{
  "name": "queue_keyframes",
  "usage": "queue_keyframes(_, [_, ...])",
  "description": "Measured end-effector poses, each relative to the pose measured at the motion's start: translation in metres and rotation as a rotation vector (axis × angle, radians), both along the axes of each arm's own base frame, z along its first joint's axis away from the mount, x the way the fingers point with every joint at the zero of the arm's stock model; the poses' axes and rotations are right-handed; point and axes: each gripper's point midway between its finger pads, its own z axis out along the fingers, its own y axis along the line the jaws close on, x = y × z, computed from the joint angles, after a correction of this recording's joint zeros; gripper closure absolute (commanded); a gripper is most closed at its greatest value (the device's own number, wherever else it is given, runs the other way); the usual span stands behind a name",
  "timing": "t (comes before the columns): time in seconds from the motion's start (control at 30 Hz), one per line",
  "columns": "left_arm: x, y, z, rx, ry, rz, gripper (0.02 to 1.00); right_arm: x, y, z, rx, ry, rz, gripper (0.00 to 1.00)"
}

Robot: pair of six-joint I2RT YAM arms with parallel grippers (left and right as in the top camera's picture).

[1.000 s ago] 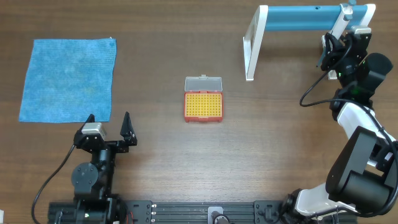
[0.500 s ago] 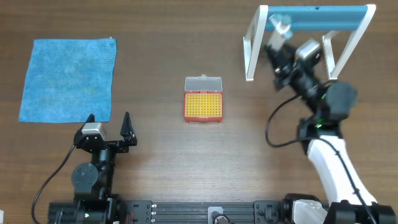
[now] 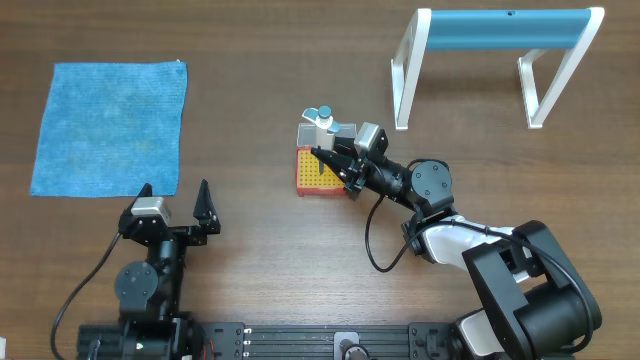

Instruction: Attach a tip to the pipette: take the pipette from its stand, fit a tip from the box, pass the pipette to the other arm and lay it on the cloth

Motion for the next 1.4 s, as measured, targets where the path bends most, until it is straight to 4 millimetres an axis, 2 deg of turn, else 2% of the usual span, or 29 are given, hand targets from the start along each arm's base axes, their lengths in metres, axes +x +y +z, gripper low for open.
queue_keyframes(0.17, [0.0,0.0,0.0,0.0,0.0,0.0,0.023,0.008,-0.004,0.005,0.001,-0.084,-0.053,0.919])
queue_keyframes(0.27, [0.0,0.0,0.0,0.0,0.0,0.0,0.023,0.013,-0.003,-0.016,-0.017,-0.043,-0.06,0.923])
queue_keyframes(0.4, [0.0,0.0,0.0,0.0,0.0,0.0,0.02,0.021,0.0,-0.006,-0.003,-0.072,-0.064,0.919])
queue_keyframes(0.43, [0.0,0.0,0.0,0.0,0.0,0.0,0.023,0.023,0.001,-0.01,-0.007,-0.063,-0.067,0.923])
queue_keyframes(1.4, [0.0,0.0,0.0,0.0,0.0,0.0,0.02,0.026,-0.007,-0.024,-0.033,-0.011,-0.064,0.923])
